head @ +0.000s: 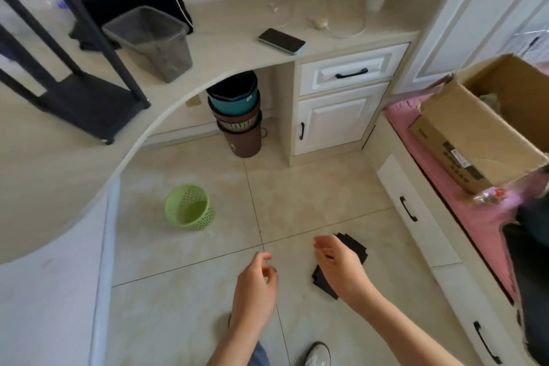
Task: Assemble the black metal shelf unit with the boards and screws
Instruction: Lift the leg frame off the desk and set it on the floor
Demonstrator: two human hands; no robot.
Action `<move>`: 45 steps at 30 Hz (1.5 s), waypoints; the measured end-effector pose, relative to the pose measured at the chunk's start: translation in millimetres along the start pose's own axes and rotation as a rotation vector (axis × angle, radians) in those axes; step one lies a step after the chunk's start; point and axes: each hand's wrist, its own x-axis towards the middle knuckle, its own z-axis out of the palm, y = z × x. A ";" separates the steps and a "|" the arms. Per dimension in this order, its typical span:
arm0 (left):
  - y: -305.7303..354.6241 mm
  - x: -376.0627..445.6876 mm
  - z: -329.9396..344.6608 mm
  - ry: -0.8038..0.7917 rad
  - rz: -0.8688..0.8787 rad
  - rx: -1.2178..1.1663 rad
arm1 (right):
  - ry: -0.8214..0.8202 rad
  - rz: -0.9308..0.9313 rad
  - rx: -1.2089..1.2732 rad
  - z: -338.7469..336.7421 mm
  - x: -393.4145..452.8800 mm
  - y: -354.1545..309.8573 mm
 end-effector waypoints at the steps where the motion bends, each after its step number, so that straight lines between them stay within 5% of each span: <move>1: 0.4 -6.1 -16.5 0.033 -0.005 -0.034 | -0.011 -0.026 -0.010 3.6 -4.2 -15.0; 23: -62.7 19.4 -331.9 0.477 0.092 -0.282 | -0.118 -0.367 -0.024 163.1 -3.2 -315.8; 35: -7.4 107.3 -419.2 0.572 0.227 -0.320 | -0.066 -0.452 0.036 158.3 71.1 -422.6; 45: 66.5 192.5 -468.5 0.829 0.366 -0.397 | -0.026 -0.574 0.081 125.5 162.3 -516.7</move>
